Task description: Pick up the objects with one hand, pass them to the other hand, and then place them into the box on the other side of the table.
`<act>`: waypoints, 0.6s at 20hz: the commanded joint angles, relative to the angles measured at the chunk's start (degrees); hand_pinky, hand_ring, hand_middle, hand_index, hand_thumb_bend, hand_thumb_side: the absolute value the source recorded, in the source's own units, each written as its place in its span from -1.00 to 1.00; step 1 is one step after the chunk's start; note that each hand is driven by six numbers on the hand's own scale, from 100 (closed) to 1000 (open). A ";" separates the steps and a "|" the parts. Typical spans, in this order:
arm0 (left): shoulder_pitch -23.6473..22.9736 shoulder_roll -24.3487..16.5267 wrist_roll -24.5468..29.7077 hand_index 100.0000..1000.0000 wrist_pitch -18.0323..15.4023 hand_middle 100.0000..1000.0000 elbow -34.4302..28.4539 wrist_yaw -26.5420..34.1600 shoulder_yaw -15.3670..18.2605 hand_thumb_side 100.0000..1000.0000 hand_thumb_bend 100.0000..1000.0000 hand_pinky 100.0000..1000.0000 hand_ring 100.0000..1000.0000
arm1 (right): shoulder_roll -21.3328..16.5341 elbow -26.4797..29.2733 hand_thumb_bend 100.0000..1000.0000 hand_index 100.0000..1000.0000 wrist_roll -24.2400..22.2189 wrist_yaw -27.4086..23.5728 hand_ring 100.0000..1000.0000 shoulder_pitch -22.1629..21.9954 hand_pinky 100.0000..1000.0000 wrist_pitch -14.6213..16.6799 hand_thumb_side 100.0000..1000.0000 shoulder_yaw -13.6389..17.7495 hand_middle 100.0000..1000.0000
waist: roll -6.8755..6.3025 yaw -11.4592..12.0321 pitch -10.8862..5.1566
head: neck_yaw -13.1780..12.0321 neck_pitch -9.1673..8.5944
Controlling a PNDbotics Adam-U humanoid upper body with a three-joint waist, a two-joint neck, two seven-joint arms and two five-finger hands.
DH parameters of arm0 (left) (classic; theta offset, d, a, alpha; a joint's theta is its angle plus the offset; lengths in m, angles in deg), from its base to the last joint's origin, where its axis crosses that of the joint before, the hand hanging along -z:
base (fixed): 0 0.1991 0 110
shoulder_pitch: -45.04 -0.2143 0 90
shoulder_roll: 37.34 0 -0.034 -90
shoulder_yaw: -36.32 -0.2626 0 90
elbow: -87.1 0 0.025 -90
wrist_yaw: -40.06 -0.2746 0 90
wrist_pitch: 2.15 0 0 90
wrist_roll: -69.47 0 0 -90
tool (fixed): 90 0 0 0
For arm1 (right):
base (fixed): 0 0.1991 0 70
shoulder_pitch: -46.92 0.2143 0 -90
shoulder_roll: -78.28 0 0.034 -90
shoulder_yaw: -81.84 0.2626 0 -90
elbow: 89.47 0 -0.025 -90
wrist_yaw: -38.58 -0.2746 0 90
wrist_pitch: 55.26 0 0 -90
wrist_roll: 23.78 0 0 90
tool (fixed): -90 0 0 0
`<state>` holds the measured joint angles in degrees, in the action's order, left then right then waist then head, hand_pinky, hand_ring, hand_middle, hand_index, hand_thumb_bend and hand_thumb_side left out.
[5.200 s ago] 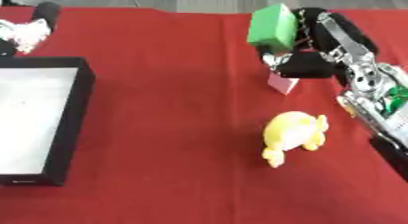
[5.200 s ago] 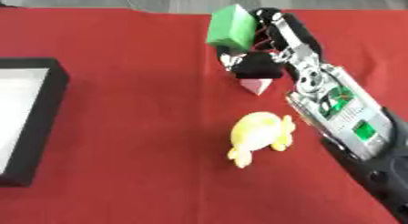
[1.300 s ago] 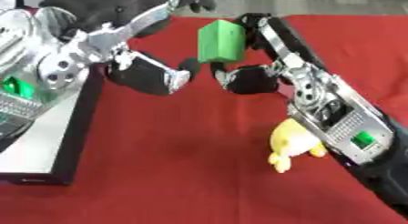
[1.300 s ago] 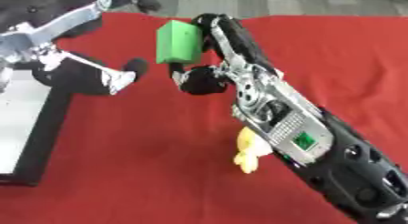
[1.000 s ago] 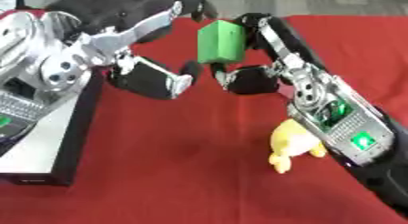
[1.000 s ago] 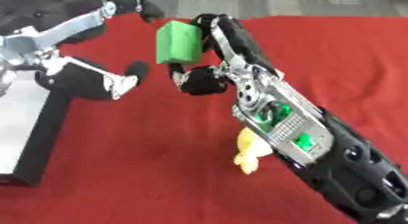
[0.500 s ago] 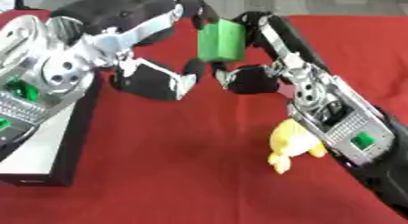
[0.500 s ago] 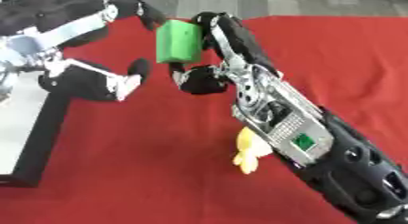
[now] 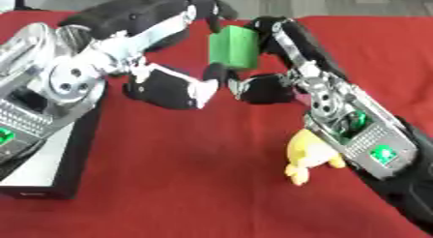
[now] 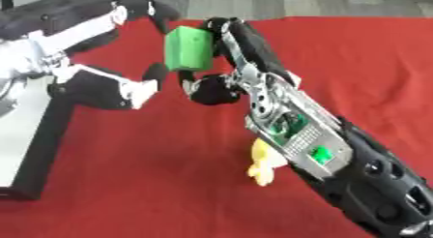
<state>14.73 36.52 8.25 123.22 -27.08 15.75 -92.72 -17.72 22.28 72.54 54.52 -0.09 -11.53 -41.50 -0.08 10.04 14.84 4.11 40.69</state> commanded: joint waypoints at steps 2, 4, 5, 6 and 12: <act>0.50 0.01 -0.39 0.85 0.58 0.50 -0.41 0.05 1.04 -0.54 -1.00 1.00 1.00 | -0.59 1.57 -1.00 -0.06 -0.39 0.19 0.25 0.62 0.48 0.09 -1.00 0.15 0.04 | -0.32 -0.01 -0.12 | -0.38 -0.28; 0.46 0.08 -0.61 0.87 0.78 0.50 -0.41 0.26 1.00 -0.51 -1.00 1.00 1.00 | -0.66 1.90 -1.00 -0.06 -0.47 0.13 0.25 0.62 0.48 0.05 -1.00 0.18 0.04 | -0.32 -0.02 -0.12 | -0.44 -0.27; 0.40 0.09 -0.72 0.87 0.95 0.50 -0.41 0.29 0.98 -0.50 -1.00 1.00 1.00 | -0.70 2.08 -1.00 -0.06 -0.53 0.13 0.25 0.63 0.48 0.05 -1.00 0.18 0.04 | -0.32 -0.01 -0.12 | -0.44 -0.25; 0.35 0.12 -0.84 0.87 1.10 0.50 -0.41 0.20 0.95 -0.52 -1.00 1.00 1.00 | -0.73 2.26 -1.00 -0.06 -0.62 0.12 0.24 0.64 0.47 0.03 -1.00 0.16 0.04 | -0.32 0.00 -0.12 | -0.43 -0.25; -0.01 0.49 -1.25 0.88 1.10 0.51 -0.41 -1.54 0.78 -0.57 -1.00 1.00 1.00 | -0.76 2.82 -1.00 -0.05 -1.39 0.75 0.24 0.80 0.47 0.62 -1.00 -0.12 0.04 | -0.29 -0.03 0.00 | -0.65 -0.27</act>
<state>14.01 37.45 6.98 124.04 -27.08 14.81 -92.71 -17.72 23.91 71.34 54.76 -0.23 -11.20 -41.85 -0.08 10.01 14.90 3.66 40.69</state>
